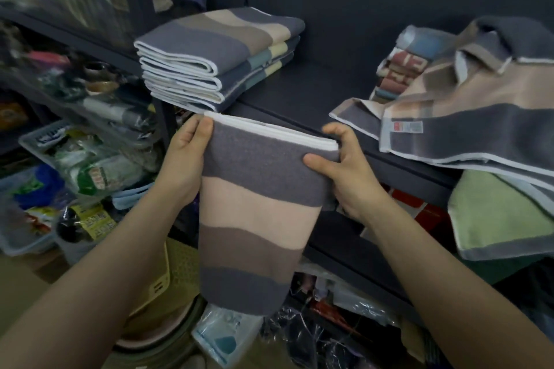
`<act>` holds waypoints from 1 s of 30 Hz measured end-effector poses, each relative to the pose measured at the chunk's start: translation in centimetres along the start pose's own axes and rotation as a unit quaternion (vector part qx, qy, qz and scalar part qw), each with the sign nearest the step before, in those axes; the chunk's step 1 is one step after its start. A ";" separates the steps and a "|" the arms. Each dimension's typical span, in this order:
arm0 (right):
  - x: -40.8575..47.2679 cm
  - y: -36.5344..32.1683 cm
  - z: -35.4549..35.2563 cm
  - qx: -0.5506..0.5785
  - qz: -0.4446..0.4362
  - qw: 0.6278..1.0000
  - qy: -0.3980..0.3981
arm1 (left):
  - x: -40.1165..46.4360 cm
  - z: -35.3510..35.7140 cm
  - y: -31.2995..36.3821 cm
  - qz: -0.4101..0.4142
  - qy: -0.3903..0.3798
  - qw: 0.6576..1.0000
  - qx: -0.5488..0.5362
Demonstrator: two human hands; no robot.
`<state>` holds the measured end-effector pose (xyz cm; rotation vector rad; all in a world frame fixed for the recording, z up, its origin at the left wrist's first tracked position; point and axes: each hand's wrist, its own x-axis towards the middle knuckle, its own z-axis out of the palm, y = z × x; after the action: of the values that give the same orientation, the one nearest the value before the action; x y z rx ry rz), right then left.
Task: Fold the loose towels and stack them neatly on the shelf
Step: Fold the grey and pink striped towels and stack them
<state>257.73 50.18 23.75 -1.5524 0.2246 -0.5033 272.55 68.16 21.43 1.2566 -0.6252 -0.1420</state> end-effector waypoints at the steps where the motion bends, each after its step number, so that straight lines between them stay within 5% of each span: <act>1: 0.9 -0.1 0.3 0.086 0.027 0.996 -0.011 | 0.7 -0.4 0.5 0.006 0.002 1.000 -0.011; 11: 10.8 -6.1 7.6 0.226 0.021 0.971 -0.076 | 9.2 -5.9 6.9 0.125 -0.066 0.990 0.012; 19: 19.3 -12.2 11.0 0.266 0.047 0.962 -0.033 | 12.1 -10.4 5.8 0.071 -0.188 0.978 0.051; 22: 22.5 -13.9 11.4 0.272 0.035 0.961 -0.026 | 15.1 -10.7 8.3 0.096 -0.176 0.978 0.061; 27: 27.9 -16.9 10.6 0.286 0.028 0.958 0.006 | 21.9 -9.4 13.5 0.013 -0.179 0.984 0.004; 30: 31.3 -17.7 9.1 0.262 0.012 0.962 0.075 | 26.4 -8.2 15.1 -0.001 -0.137 0.984 0.117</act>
<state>286.36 45.44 46.86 -0.9958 0.2052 -0.6054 295.06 68.56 43.48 1.4770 -0.8984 -0.2522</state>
